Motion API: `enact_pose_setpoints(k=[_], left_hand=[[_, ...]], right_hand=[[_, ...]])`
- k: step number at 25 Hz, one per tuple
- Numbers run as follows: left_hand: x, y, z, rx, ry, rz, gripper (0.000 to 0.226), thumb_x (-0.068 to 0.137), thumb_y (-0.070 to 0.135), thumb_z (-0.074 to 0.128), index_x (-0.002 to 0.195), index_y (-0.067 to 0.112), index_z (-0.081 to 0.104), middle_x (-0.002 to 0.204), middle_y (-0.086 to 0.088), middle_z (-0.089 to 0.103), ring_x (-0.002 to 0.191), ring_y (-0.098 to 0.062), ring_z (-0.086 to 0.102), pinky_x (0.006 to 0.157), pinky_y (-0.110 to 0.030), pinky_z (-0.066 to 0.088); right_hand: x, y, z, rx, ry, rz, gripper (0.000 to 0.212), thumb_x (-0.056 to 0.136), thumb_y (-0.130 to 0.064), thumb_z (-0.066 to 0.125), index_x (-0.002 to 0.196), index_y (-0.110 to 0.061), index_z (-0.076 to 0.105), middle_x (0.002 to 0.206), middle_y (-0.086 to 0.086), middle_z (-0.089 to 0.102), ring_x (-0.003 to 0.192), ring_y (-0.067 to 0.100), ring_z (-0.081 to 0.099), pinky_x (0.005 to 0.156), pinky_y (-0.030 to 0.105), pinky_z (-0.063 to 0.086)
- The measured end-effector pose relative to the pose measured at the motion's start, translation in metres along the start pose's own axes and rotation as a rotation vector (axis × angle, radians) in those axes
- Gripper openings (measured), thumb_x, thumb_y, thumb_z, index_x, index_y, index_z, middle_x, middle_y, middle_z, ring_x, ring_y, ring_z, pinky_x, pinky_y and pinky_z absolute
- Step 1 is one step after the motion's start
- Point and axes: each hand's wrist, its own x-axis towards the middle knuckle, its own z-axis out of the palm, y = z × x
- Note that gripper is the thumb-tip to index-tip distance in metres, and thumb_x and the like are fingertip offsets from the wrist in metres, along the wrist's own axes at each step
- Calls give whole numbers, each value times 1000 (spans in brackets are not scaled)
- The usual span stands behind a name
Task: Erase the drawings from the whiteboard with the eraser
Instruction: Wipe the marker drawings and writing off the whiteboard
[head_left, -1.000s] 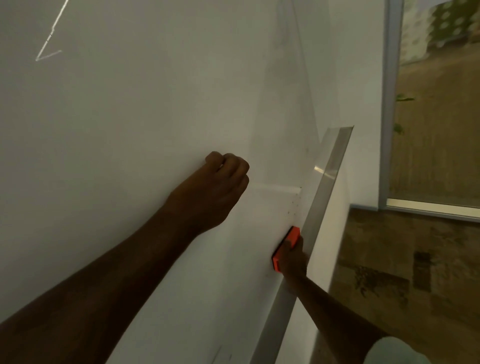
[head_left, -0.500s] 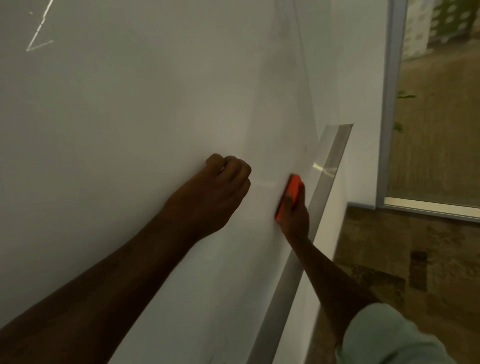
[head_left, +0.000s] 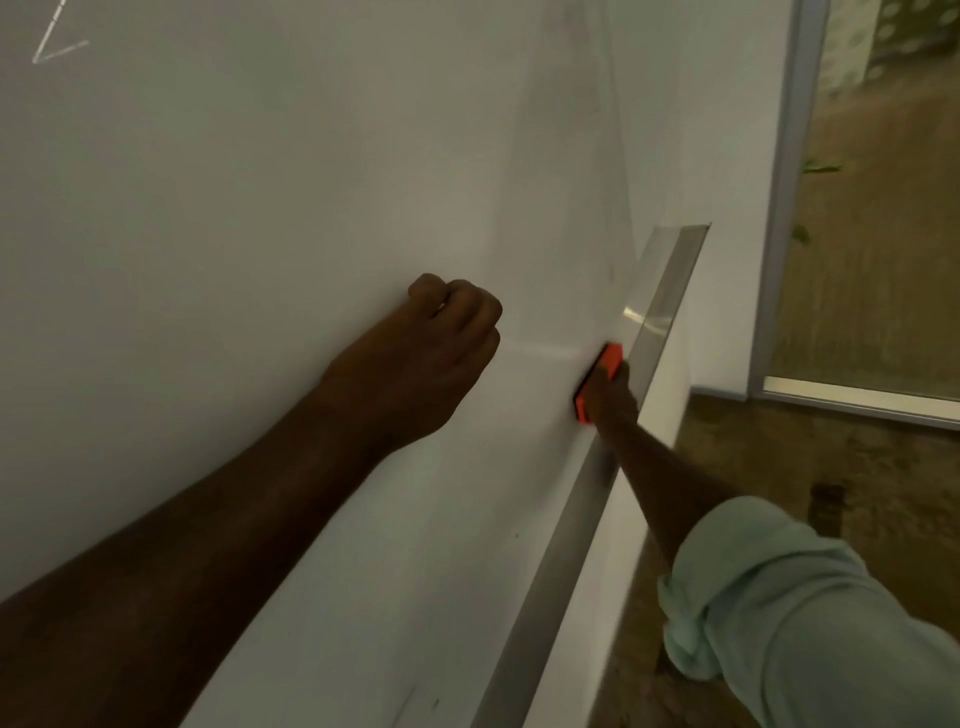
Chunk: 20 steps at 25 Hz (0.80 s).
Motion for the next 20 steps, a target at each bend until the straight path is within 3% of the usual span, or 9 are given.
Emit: enact_pose_setpoints(k=[2,4,7,9,10,12,15,18,20], left_hand=[[2,0,0,2,18,7,50,90,-1,3,105,5,51,112,-17,54,95,-32,53,83,-40,47],[2,0,1,-36,26,22,47,90,0,8,104,5,52,110,-17,54,93,-32,54,82,-40,47],[3,-3,-2,-80,24,19,44,90,0,11,100,5,53,109,-19,56,93,-33,55,83,-41,46],[2,-6,-6,-154,24,-2,36,89,5,22,97,4,57,109,-20,59,94,-34,57,83,-43,45],[-4,-5,-11,-187,26,-35,32,88,6,28,94,4,59,107,-20,60,93,-35,57,83,-44,45],[-28,4,-17,-236,43,-103,24,85,3,37,91,0,60,107,-24,60,93,-37,57,84,-46,43],[-89,28,-23,-285,51,-140,22,86,-1,43,99,-4,61,115,-28,58,102,-41,54,91,-52,39],[-130,43,-32,-309,38,-174,17,90,0,45,98,-3,61,115,-28,59,103,-41,55,91,-53,39],[-139,46,-41,-335,21,-197,17,89,2,48,96,-2,62,113,-27,61,103,-42,58,93,-53,41]], right_hand=[[-25,29,3,41,-25,143,51,108,-37,36,155,-19,28,144,22,52,130,42,51,111,47,38],[-58,22,8,30,-7,108,51,108,-37,37,154,-17,30,138,22,57,125,42,55,108,48,43],[-132,-16,30,62,127,-420,59,105,-46,44,156,-22,28,116,10,68,98,26,69,83,35,59],[-189,-16,49,54,144,-698,61,102,-56,44,155,-28,31,105,-5,63,80,4,63,65,11,52],[-209,3,53,23,139,-738,62,101,-58,44,153,-26,34,102,-6,61,76,1,59,60,7,47],[-228,59,46,-22,94,-669,63,102,-53,45,153,-18,37,106,3,64,80,12,65,63,14,50],[-236,119,36,-59,7,-271,60,106,-33,44,159,-15,24,128,22,60,111,39,64,91,43,55],[-240,91,41,45,21,-50,57,107,-29,43,159,-18,22,125,24,64,110,41,65,87,35,52],[-270,59,49,147,46,-232,61,106,-36,44,160,-23,18,116,15,68,96,30,70,79,34,58]])
